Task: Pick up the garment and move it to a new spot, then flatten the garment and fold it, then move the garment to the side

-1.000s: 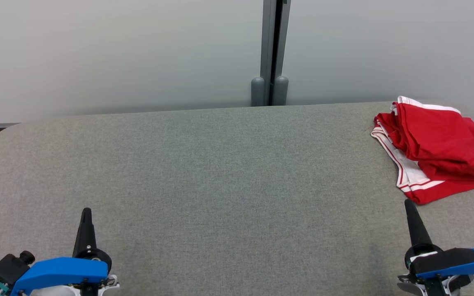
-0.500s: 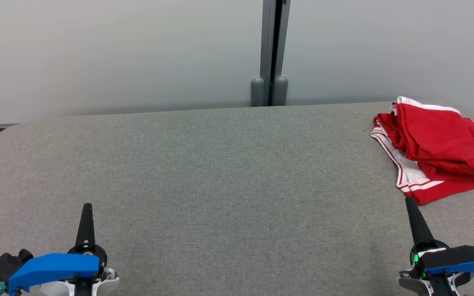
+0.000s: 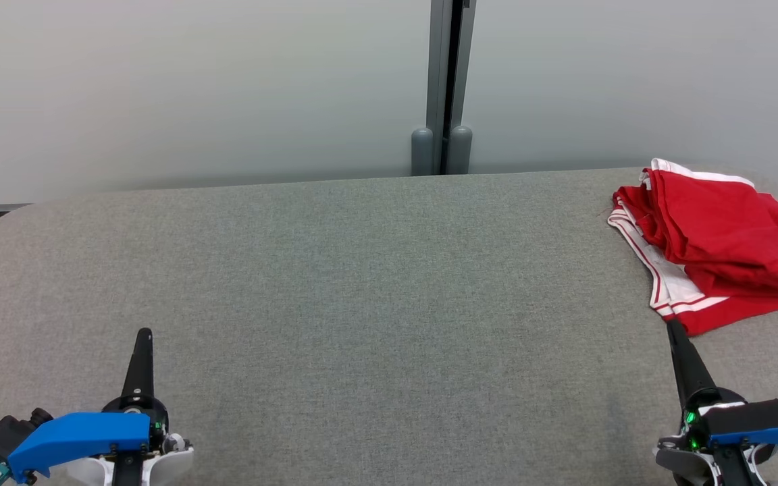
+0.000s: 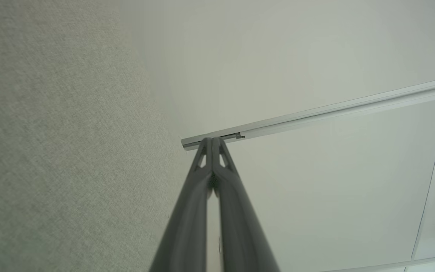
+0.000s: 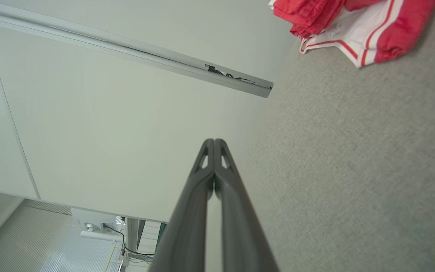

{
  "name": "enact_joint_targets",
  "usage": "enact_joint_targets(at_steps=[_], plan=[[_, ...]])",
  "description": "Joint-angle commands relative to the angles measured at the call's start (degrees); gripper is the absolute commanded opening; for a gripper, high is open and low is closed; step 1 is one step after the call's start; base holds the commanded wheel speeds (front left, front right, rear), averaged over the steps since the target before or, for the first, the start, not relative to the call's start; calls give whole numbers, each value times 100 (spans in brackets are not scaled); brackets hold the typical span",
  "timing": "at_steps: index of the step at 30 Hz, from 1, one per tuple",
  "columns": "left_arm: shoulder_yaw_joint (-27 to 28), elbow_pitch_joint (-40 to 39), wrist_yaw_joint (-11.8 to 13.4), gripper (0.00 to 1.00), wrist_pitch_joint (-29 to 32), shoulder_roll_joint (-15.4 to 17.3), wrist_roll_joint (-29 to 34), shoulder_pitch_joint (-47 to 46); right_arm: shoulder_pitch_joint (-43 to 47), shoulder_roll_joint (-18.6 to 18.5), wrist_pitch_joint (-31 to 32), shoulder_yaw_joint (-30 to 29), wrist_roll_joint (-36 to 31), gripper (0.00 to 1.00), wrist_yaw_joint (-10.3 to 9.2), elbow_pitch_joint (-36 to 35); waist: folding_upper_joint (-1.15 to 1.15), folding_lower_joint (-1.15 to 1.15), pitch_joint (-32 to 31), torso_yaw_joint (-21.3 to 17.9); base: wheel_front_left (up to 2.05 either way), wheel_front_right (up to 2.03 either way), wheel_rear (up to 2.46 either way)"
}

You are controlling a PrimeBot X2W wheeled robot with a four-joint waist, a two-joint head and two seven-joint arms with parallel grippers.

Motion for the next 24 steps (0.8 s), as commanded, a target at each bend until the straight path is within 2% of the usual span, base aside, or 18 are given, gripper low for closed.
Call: enact_joint_targets(at_steps=[1, 24], plan=[[40, -19, -33, 0, 31, 15, -127, -124, -108, 11, 47, -26, 133, 0, 2, -40, 0, 0, -1, 0, 0, 0, 0], [101, 11, -91, 0, 294, 15, -1185, -222, -148, 28, 305, -103, 1163, 0, 2, -29, 0, 0, -13, -9, 0, 0, 0]])
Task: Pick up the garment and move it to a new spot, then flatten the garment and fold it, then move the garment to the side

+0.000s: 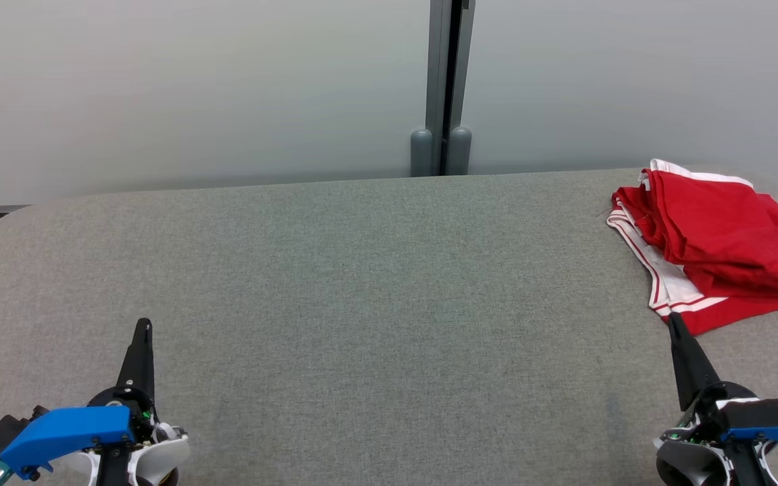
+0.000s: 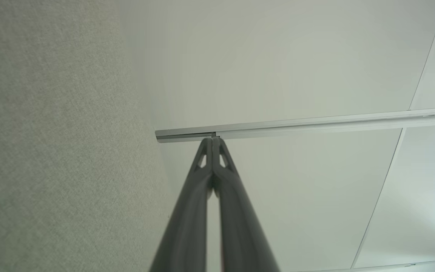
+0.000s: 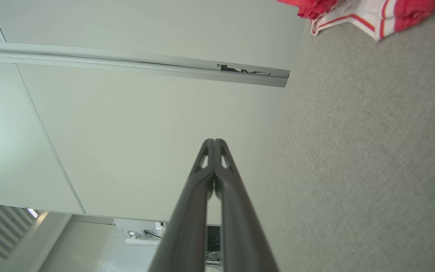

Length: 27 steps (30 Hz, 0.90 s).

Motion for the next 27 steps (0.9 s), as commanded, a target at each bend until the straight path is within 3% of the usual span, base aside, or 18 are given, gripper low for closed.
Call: enact_joint_targets(at_steps=[1, 11, 27], plan=[[20, -4, -40, 0, 39, 13, -122, -102, -68, 12, 37, -27, 129, 0, 2, -24, 0, 0, -1, 0, 0, 0, 0], [46, 10, -75, 0, 138, 12, -527, -134, -94, 20, 142, -56, 522, 0, 2, -19, 0, 0, -6, -4, 0, 0, 0], [45, 9, -71, 0, 142, 11, -520, -127, -84, 18, 140, -54, 513, 0, 2, -19, 0, 0, -6, -4, 0, 0, 0]])
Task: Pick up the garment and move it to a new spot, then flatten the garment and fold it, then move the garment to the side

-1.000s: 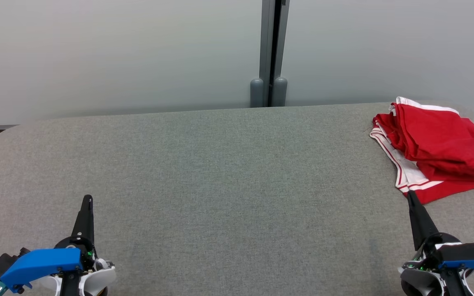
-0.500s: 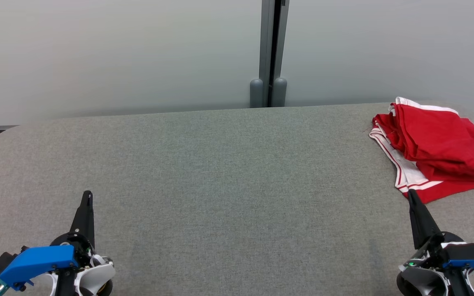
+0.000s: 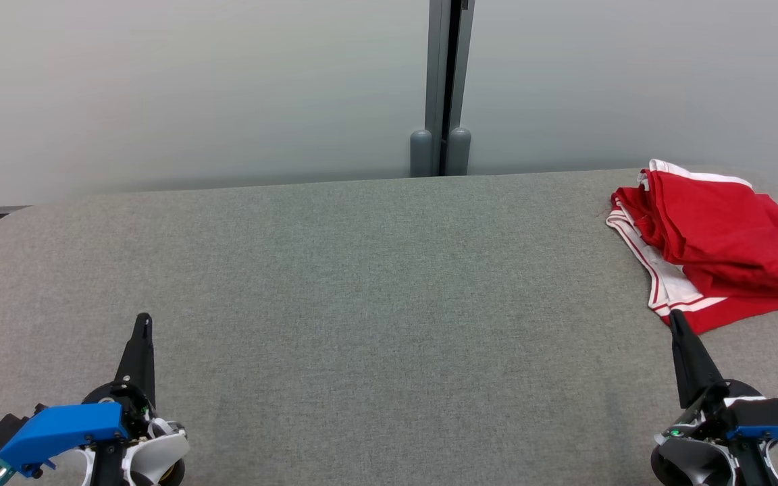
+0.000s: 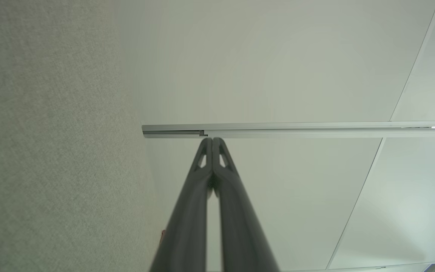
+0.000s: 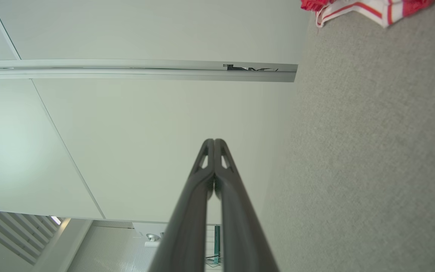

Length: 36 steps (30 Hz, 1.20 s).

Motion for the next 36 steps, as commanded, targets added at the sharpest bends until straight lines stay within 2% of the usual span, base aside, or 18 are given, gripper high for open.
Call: enact_joint_targets(at_steps=[1, 36], plan=[[13, 2, -58, 0, 22, 9, -11, -57, -55, 11, 17, -16, 13, 0, 2, -17, 0, 1, 0, 0, 0, 0, 0], [12, 1, -57, 0, 21, 9, -13, -56, -55, 11, 15, -15, 15, 0, 2, -16, 0, 1, 0, 0, 0, 0, 0]])
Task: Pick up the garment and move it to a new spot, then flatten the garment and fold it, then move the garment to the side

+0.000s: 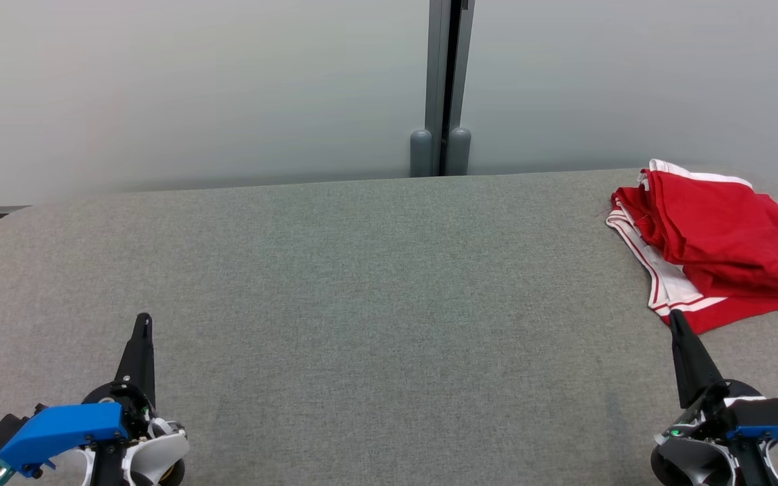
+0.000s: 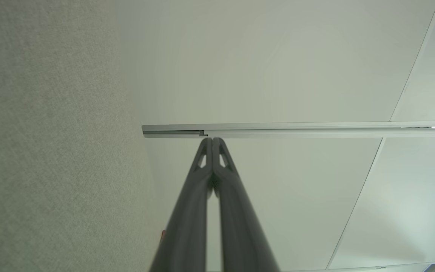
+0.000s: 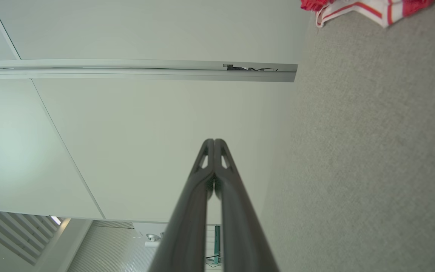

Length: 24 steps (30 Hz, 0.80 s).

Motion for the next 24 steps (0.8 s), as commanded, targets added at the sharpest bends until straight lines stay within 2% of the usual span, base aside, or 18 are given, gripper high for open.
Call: enact_joint_targets(at_steps=[1, 24], plan=[[12, 1, -56, 0, 22, 9, -13, -56, -54, 11, 16, -15, 15, 0, 2, -15, 0, 0, 0, 0, 0, 0, 0], [11, 0, -56, 0, 22, 9, -13, -56, -54, 10, 17, -14, 15, 0, 2, -15, 0, 0, 0, 0, 0, 0, 0]])
